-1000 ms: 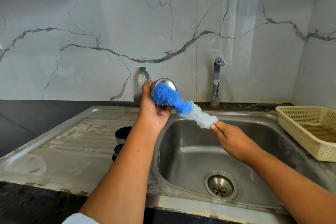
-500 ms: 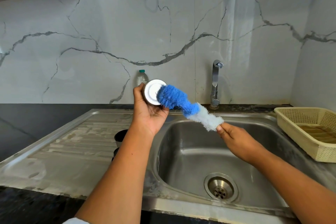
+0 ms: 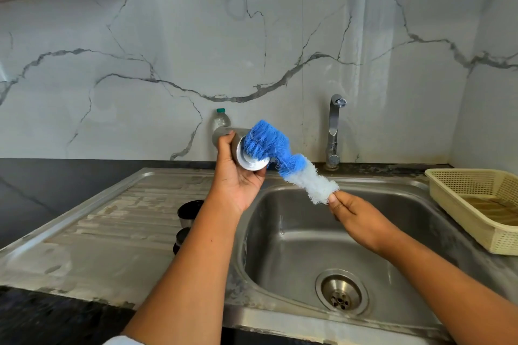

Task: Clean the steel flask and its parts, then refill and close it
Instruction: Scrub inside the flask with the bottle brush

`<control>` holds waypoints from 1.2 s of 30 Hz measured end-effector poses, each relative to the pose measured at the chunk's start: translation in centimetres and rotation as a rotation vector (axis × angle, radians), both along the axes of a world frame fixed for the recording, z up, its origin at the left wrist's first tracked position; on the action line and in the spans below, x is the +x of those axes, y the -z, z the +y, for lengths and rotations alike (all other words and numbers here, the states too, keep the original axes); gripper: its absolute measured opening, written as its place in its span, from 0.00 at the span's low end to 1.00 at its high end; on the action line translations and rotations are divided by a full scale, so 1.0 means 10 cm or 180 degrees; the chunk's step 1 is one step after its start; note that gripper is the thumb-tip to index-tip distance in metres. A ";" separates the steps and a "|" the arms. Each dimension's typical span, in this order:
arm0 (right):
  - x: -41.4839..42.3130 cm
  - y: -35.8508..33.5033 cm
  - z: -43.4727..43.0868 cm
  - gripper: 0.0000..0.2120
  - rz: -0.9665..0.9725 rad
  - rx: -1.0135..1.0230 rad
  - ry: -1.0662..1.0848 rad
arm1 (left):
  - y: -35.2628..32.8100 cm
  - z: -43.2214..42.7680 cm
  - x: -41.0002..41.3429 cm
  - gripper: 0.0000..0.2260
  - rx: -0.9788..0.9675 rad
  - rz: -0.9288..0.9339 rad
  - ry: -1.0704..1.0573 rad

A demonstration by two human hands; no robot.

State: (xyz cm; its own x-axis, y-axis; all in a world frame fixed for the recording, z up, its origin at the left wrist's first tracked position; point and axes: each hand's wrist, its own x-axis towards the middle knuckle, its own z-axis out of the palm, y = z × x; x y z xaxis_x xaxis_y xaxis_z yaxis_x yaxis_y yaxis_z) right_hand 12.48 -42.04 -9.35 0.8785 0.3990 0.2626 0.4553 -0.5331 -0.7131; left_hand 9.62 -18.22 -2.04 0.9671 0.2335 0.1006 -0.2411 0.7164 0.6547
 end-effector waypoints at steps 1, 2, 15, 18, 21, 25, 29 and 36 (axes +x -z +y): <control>0.00 0.00 -0.01 0.13 0.0023 0.0032 0.0004 | 0.00 -0.01 0.01 0.18 0.0010 -0.0021 -0.0011; 0.00 0.01 -0.04 0.14 0.0043 0.0067 0.0020 | -0.01 0.01 0.01 0.17 -0.0004 -0.0049 -0.0039; 0.01 -0.03 -0.18 0.14 0.0164 0.0139 0.0065 | 0.05 0.10 0.00 0.26 0.0256 -0.0023 0.0037; 0.01 -0.06 -0.15 0.14 0.0125 0.0118 0.0022 | 0.06 0.05 0.01 0.22 0.0520 -0.0015 0.0117; 0.01 -0.06 -0.13 0.17 0.0160 0.0300 0.0031 | 0.04 0.01 -0.03 0.24 0.0671 0.0084 0.0107; 0.06 -0.05 -0.26 0.20 0.0029 0.0455 0.0485 | 0.07 -0.02 -0.04 0.29 0.1267 0.0292 0.0015; 0.06 -0.09 -0.30 0.16 -0.0266 0.0756 0.0813 | 0.11 -0.13 -0.03 0.25 0.2175 0.0453 -0.0557; 0.01 -0.18 -0.31 0.11 -0.0544 0.0938 0.0846 | 0.20 -0.10 0.05 0.36 0.4138 0.0515 -0.1846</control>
State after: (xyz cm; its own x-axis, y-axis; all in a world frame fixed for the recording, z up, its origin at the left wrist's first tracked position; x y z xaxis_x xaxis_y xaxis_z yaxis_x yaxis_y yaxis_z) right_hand 12.57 -45.11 -7.58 0.8746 0.0508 0.4821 0.4544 -0.4327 -0.7786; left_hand 10.09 -19.21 -4.06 0.7900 0.4215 0.4452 -0.1476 -0.5741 0.8054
